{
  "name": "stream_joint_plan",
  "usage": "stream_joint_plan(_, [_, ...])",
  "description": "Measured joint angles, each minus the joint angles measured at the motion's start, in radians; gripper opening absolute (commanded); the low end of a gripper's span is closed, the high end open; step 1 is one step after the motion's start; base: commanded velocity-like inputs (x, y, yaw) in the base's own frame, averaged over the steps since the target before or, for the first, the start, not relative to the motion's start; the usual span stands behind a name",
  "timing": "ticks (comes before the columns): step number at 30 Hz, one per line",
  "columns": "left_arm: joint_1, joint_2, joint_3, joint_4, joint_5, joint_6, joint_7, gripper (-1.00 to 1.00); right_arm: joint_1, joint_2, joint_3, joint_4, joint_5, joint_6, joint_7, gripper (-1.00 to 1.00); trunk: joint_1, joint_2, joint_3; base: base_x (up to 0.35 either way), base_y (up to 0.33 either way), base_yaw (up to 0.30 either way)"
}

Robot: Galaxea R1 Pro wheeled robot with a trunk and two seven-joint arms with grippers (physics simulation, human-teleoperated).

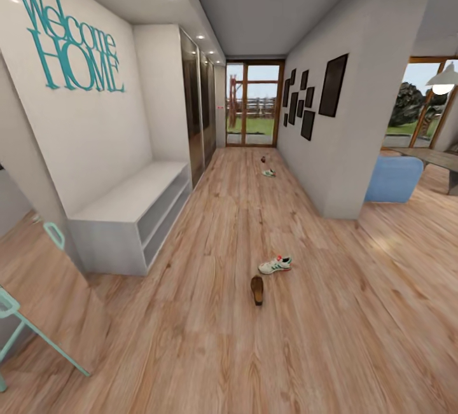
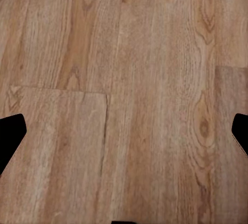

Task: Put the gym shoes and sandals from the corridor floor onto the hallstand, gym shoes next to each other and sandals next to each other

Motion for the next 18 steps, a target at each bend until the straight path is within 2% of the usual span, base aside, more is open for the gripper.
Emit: stream_joint_plan(18, [0.0,0.0,0.0,0.0,0.0,0.0,0.0,1.0,0.0,0.0,0.0,0.0,0.0,0.0,0.0,1.0,0.0,0.0,0.0,0.335,0.0,0.0])
